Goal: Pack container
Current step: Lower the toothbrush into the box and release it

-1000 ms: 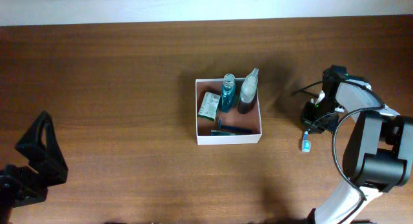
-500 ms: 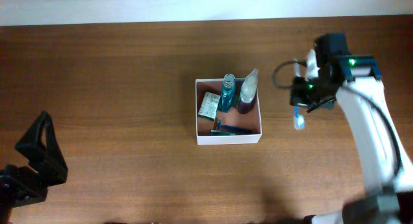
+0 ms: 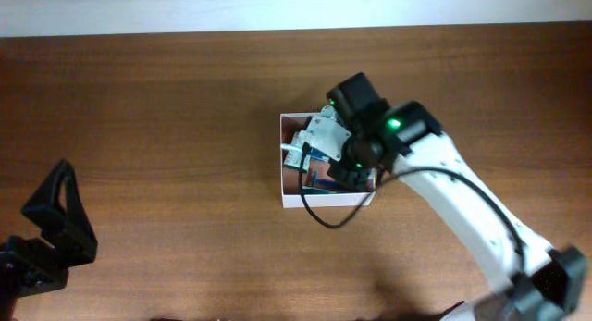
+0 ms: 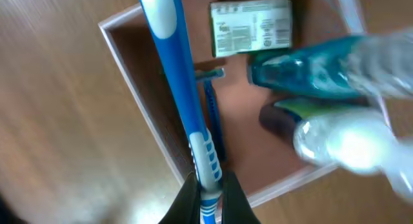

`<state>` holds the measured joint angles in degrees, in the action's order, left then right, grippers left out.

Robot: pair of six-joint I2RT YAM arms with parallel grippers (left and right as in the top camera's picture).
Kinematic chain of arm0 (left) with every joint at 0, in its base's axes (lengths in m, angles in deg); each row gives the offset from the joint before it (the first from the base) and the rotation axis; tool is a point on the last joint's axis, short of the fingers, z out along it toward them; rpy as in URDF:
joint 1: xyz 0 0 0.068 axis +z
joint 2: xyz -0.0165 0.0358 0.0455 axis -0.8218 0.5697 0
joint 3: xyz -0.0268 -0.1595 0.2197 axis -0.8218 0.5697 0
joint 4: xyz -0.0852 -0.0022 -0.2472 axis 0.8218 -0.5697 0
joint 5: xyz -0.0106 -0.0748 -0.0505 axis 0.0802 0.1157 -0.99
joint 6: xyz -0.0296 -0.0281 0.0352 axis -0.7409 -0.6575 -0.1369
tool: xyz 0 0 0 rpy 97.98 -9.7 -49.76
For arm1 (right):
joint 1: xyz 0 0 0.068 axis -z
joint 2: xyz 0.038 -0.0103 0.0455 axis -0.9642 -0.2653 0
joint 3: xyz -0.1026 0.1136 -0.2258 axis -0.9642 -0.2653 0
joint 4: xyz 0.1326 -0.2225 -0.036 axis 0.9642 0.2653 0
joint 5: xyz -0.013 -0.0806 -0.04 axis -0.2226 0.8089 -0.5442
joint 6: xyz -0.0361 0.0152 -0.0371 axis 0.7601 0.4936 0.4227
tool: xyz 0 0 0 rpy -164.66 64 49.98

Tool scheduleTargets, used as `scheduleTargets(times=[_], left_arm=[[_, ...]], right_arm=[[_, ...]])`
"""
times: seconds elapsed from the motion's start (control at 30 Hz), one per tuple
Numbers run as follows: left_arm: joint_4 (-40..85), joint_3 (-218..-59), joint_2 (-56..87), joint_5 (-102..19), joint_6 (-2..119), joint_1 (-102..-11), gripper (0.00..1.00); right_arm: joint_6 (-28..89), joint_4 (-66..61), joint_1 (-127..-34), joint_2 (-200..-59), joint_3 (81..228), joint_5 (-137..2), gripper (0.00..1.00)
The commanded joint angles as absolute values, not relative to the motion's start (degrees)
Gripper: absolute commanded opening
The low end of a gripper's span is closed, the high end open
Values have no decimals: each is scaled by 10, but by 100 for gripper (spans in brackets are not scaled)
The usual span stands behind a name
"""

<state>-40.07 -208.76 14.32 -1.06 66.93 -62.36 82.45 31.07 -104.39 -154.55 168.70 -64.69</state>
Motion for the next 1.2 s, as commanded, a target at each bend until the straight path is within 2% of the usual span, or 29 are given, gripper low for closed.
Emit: scheduleTargets(times=[0.0,0.07,0.1,0.13,0.17,0.2,0.33,0.4,0.63,0.67,0.7,0.8,0.83,0.87,1.0,1.17], left_arm=[[-400,-2086,143,-4,679,-621,99],[-400,-2086,143,-4,679,-621,99],[-400,-2086,143,-4,679,-621,100],[-400,-2086,143,-4,679,-621,99],[-400,-2086,143,-4,679,-621,99],[-400,-2086,143,-4,679,-621,100],[-400,-2086,143,-4,679,-621,100],[-400,-2086,143,-4,679,-621,99],[-400,-2086,143,-4,679,-621,99],[-400,-2086,143,-4,679,-621,99],[-400,-2086,143,-4,679,-621,99],[-400,-2086,143,-4,679,-621,99],[-400,-2086,143,-4,679,-621,99],[-400,-2086,143,-4,679,-621,99],[-400,-2086,143,-4,679,-621,99],[-400,-2086,143,-4,679,-621,99]], right_arm=[[914,293,-1042,-1605,1680,-637,4],[914,280,-1042,-1628,1680,-635,4],[914,277,-1042,-1640,1680,-635,12],[910,277,-1042,-1643,1681,-631,25],[890,277,-1042,-1641,1683,-621,86],[869,278,-1042,-1638,1688,-614,99],[737,330,-1042,-1590,1767,-595,99],[643,377,-1042,-1558,1834,-653,99],[504,454,-1042,-1500,1913,-794,100],[501,457,-1042,-1492,1913,-781,95],[496,468,-1042,-1482,1913,-732,83],[493,504,-1034,-1460,1914,-689,81],[492,517,-1030,-1449,1914,-693,73],[493,521,-1026,-1438,1914,-696,69],[483,475,-1022,-1396,1914,-690,62],[483,363,-1004,-1329,1914,-594,63]])
